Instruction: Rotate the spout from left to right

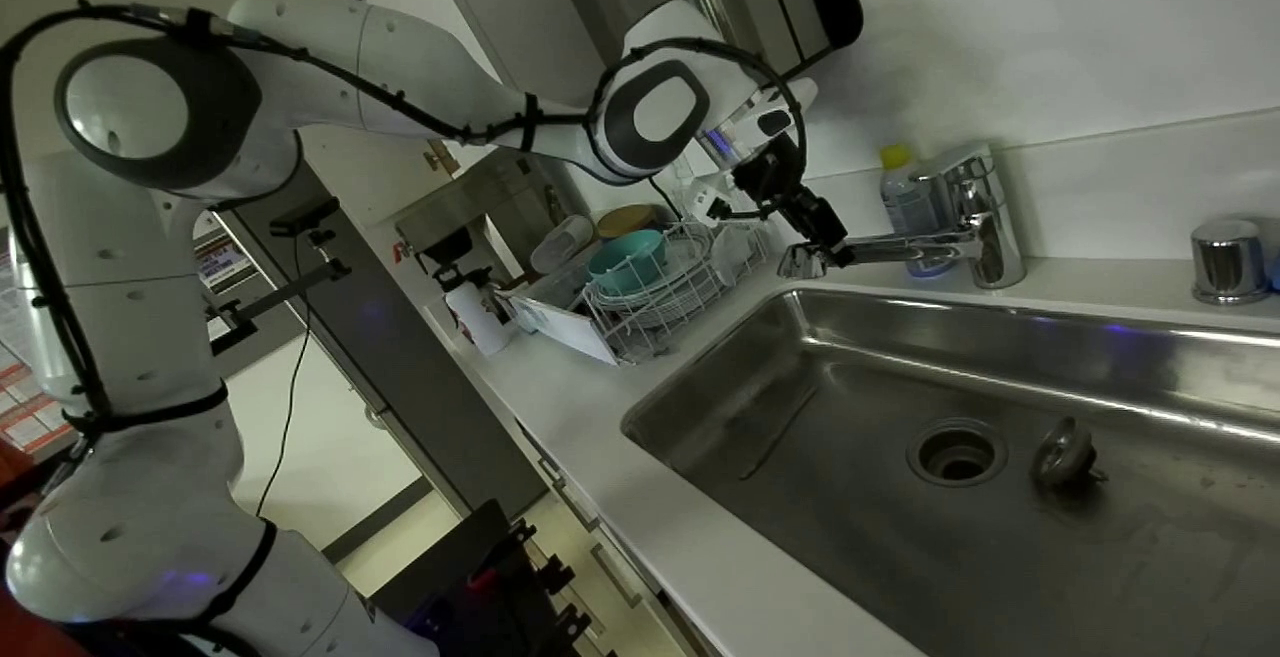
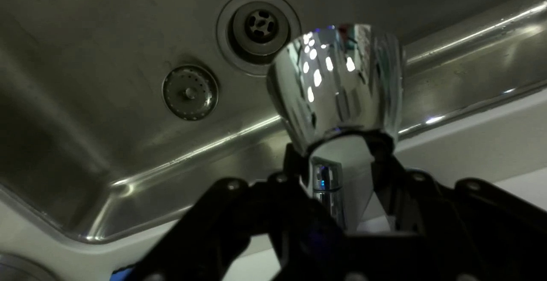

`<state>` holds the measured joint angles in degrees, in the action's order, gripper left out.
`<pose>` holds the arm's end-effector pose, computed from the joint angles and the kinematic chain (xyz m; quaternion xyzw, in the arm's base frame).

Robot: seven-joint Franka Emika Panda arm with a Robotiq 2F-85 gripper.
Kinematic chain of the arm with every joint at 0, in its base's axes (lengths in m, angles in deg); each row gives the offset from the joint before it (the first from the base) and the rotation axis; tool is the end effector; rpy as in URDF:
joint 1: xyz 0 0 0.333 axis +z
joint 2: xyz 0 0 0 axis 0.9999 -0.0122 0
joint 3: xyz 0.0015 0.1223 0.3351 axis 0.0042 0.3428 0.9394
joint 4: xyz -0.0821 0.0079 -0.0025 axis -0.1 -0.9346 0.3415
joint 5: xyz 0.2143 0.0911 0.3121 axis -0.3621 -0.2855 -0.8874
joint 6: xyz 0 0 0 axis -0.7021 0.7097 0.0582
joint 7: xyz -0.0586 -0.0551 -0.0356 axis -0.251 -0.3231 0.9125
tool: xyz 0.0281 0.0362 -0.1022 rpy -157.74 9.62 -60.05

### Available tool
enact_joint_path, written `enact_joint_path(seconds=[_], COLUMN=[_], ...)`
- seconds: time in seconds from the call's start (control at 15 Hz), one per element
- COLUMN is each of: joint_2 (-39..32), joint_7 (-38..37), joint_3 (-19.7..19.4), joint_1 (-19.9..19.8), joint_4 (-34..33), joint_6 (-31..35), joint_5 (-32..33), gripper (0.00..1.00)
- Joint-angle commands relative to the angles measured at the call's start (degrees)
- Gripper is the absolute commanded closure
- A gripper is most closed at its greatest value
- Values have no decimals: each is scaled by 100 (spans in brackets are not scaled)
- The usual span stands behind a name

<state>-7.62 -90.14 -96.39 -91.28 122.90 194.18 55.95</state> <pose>0.6812 -0.1452 0.3498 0.9641 -0.2307 0.1230 0.0472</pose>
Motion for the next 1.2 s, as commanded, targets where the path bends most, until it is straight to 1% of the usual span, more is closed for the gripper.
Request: enact_joint_path(seconds=[0.0, 0.13, 0.2, 0.4, 0.53, 0.6, 0.73, 0.93, 1.13], joint_2=[3, 3, -71, -262, -336, -354, -427, -573, -705], joint_7=[-17, -17, 61, 435, 840, 1167, 1703, 2407, 2766], joint_3=[60, 60, 53, 50, 74, 132, 182, 202, 176], joint_1=[-59, -60, -110, -412, -676, -853, -1068, -1320, -1473], joint_4=[-12, -12, -93, -267, -375, -437, -566, -807, -1084], joint_6=[-14, -14, -69, -51, -70, -147, -276, -404, -541], joint_5=[39, 39, 44, -45, -234, -413, -600, -722, -858], gripper=[57, 57, 82, 82, 82, 82, 82, 82, 82])
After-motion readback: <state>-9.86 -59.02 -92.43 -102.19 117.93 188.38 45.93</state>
